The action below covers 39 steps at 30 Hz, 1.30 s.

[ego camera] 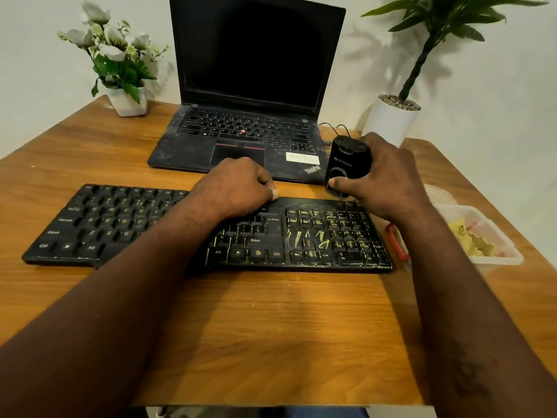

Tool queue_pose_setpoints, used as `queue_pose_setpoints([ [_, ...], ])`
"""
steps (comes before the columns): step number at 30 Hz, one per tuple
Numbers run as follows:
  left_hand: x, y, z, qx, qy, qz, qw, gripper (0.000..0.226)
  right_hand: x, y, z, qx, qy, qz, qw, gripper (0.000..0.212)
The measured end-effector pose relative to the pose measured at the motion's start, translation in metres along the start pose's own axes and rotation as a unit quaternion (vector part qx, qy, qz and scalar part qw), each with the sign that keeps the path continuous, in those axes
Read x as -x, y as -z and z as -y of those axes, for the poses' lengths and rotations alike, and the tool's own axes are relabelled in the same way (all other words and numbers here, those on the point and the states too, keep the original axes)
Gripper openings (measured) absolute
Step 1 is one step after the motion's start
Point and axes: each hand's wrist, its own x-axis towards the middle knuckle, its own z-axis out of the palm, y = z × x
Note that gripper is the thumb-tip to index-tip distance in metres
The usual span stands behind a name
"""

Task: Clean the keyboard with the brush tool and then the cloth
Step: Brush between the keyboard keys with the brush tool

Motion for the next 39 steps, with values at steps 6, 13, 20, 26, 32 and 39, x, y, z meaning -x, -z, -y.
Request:
queue_pose_setpoints([
  [6, 0.001, 0.000, 0.000, -0.001, -0.003, 0.001, 1.000, 0.013, 0.003, -0.009, 0.007, -0.083, 0.014, 0.100, 0.991, 0.056],
  [13, 0.003, 0.001, -0.001, -0.009, -0.012, -0.002, 1.000, 0.013, 0.010, -0.015, 0.017, -0.146, 0.026, 0.102, 0.984, 0.052],
  [20, 0.004, 0.002, -0.003, -0.006, -0.012, 0.003, 1.000, 0.015, 0.009, -0.023, 0.024, -0.096, 0.040, 0.032, 0.994, 0.050],
  [26, 0.007, 0.002, -0.004, -0.016, -0.012, -0.005, 1.000, 0.018, 0.010, -0.035, 0.028, -0.094, 0.072, 0.052, 0.992, 0.057],
  [32, 0.008, 0.003, -0.007, -0.021, -0.006, -0.005, 1.000, 0.009, 0.015, -0.033, 0.027, -0.135, 0.129, 0.089, 0.978, 0.052],
  [39, 0.012, 0.006, -0.010, -0.022, 0.003, -0.017, 1.000, 0.040, 0.016, -0.023, 0.026, -0.163, 0.150, 0.191, 0.956, 0.047],
])
